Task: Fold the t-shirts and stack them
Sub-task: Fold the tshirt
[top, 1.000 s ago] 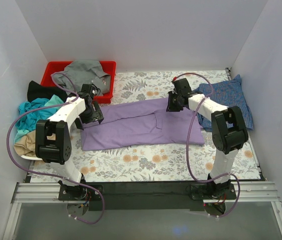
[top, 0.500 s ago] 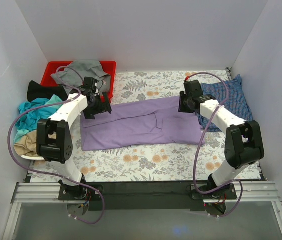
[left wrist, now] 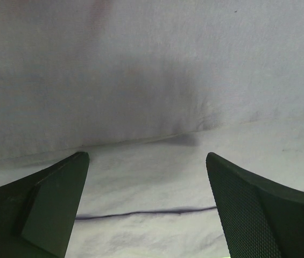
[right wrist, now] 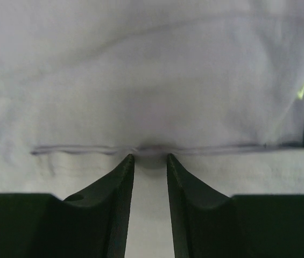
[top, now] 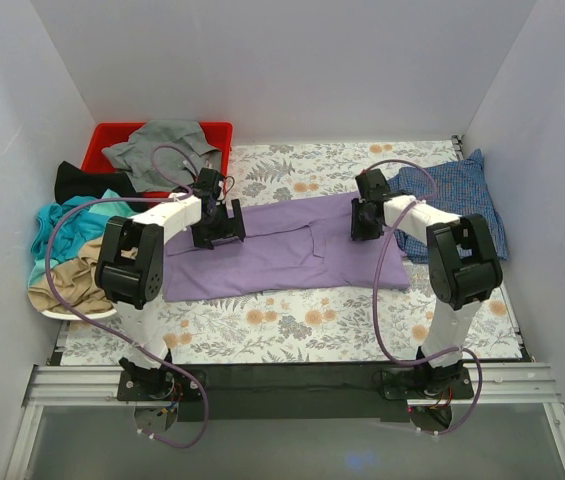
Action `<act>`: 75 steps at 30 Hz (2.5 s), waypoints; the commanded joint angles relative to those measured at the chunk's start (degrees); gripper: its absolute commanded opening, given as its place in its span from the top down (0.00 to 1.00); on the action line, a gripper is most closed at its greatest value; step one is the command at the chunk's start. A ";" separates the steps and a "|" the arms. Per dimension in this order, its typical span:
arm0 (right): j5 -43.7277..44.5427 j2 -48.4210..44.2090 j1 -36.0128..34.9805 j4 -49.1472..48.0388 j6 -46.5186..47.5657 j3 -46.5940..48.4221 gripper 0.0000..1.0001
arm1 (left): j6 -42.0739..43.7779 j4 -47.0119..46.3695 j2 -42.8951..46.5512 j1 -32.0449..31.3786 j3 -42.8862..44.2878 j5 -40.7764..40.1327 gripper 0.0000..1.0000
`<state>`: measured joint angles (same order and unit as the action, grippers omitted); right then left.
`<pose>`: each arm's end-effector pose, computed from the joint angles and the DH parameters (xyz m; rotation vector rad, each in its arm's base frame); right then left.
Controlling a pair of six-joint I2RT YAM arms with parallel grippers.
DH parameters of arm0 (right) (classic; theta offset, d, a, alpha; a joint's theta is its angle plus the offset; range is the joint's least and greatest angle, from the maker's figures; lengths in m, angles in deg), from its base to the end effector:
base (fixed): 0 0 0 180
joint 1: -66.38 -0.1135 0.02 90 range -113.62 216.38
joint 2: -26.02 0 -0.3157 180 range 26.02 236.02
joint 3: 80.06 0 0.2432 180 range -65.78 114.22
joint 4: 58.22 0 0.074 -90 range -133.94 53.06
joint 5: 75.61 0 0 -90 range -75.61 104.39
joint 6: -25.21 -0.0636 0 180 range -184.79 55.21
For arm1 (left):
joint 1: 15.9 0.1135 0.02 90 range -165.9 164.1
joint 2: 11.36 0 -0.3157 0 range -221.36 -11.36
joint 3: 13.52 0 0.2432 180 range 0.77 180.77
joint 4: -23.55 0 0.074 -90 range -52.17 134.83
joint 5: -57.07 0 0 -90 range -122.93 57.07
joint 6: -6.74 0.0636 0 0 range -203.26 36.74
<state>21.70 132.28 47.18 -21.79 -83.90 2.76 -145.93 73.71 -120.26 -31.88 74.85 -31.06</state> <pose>0.3807 0.1240 0.2013 0.0427 2.6034 0.0728 0.3797 -0.1109 0.1971 -1.1344 2.6484 -0.3470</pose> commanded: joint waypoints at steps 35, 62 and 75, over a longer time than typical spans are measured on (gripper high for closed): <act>-48.62 42.82 1.27 9.93 15.67 67.52 0.43 | -7.99 9.64 13.10 -28.48 -12.31 28.91 0.09; -12.31 27.84 2.41 6.50 11.56 42.29 0.42 | -5.53 7.10 5.37 -18.46 -10.09 -1.97 0.09; -30.85 49.39 2.24 10.84 8.22 70.16 0.39 | -10.45 7.72 5.99 -26.89 -13.97 24.20 0.09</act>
<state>-1.73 176.54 49.54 -10.09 -73.46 71.63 -153.98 80.00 -110.78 -54.83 62.44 -20.15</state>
